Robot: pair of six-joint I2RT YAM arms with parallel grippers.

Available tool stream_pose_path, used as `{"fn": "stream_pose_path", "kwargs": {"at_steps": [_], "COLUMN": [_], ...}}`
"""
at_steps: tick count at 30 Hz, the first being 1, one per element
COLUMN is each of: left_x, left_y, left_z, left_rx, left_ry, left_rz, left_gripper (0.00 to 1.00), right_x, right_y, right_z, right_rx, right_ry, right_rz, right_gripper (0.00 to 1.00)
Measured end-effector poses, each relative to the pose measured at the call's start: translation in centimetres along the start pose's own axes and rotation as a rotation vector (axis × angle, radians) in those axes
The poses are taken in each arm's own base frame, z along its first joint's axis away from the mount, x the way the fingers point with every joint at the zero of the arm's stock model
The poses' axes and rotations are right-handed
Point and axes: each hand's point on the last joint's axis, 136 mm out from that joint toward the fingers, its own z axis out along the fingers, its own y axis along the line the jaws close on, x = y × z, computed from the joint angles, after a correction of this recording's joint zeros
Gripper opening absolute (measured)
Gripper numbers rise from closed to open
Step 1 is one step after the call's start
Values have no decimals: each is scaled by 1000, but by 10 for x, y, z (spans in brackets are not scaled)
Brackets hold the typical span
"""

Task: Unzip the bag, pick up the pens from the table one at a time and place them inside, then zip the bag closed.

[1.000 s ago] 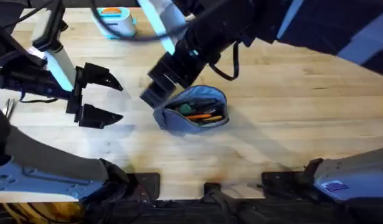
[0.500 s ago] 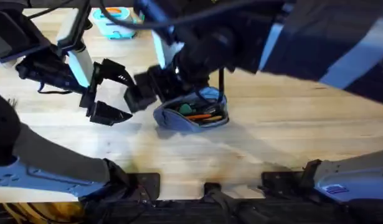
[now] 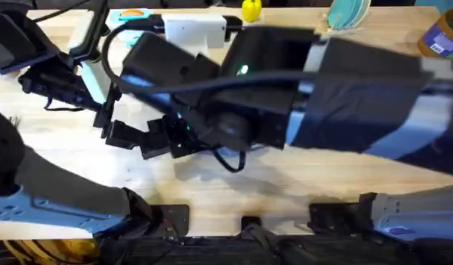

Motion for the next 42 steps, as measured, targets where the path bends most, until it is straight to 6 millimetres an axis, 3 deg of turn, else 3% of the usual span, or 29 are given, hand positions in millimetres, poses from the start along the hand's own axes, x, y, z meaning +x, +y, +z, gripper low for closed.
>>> {"fn": "stream_pose_path", "kwargs": {"at_steps": [10, 13, 21, 26, 28, 36, 42], "left_x": [6, 6, 6, 6, 6, 6, 6], "left_y": [-3, -4, -4, -4, -4, -4, -4], "left_z": [0, 0, 0, 0, 0, 0, 0], "left_rx": [18, 21, 24, 24, 24, 24, 24], "left_ry": [33, 35, 37, 36, 36, 36, 36], "left_rz": [0, -2, -3, -3, -3, -3, -3], "left_gripper": [993, 993, 993, 994, 994, 993, 993], "right_x": [5, -5, -16, -24, -26, -31, -31], "right_y": [-8, 1, -12, -14, -17, -26, -27], "right_z": [29, 38, 58, 64, 66, 69, 69], "right_rx": [6, -35, 44, 49, 54, 77, 78], "right_ry": [-47, -94, -166, -197, -201, -202, -204], "right_rz": [215, 249, 264, 282, 290, 310, 310], "right_gripper": [997, 997, 989, 900, 838, 396, 176]}}
